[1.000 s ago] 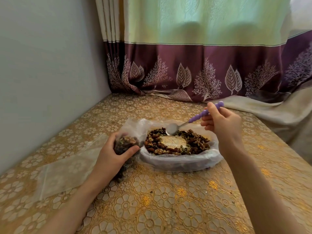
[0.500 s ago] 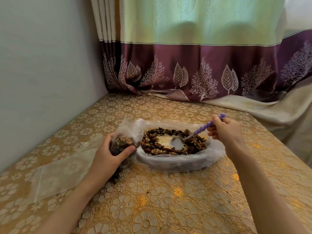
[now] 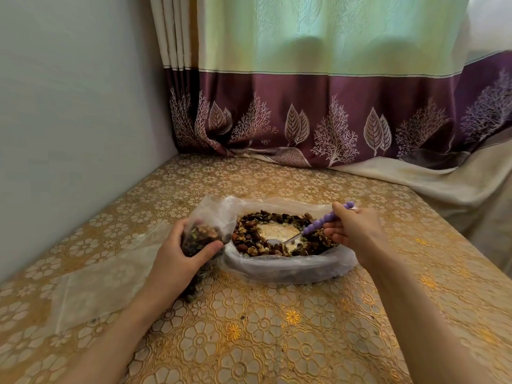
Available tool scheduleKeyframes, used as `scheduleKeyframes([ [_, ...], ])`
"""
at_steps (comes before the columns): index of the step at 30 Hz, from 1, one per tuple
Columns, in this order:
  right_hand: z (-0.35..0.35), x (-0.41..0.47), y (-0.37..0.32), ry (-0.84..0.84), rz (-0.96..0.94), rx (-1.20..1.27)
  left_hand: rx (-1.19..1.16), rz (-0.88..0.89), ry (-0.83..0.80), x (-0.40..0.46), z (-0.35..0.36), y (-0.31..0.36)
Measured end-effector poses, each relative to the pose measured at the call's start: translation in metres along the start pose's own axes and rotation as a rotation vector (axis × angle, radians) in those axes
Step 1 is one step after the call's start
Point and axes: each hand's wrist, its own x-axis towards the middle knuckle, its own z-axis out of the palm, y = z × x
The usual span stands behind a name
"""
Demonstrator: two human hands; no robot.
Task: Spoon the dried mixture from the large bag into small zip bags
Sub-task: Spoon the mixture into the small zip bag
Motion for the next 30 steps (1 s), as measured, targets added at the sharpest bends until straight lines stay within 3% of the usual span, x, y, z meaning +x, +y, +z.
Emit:
scheduleKeyframes([
  [19, -0.002, -0.014, -0.016, 0.071, -0.022, 0.287, 0.031, 0.019, -0.069, -0.002, 0.002, 0.005],
  [30, 0.01, -0.064, -0.031, -0.025, -0.256, 0.333, 0.051, 0.053, -0.186, -0.012, 0.011, 0.012],
])
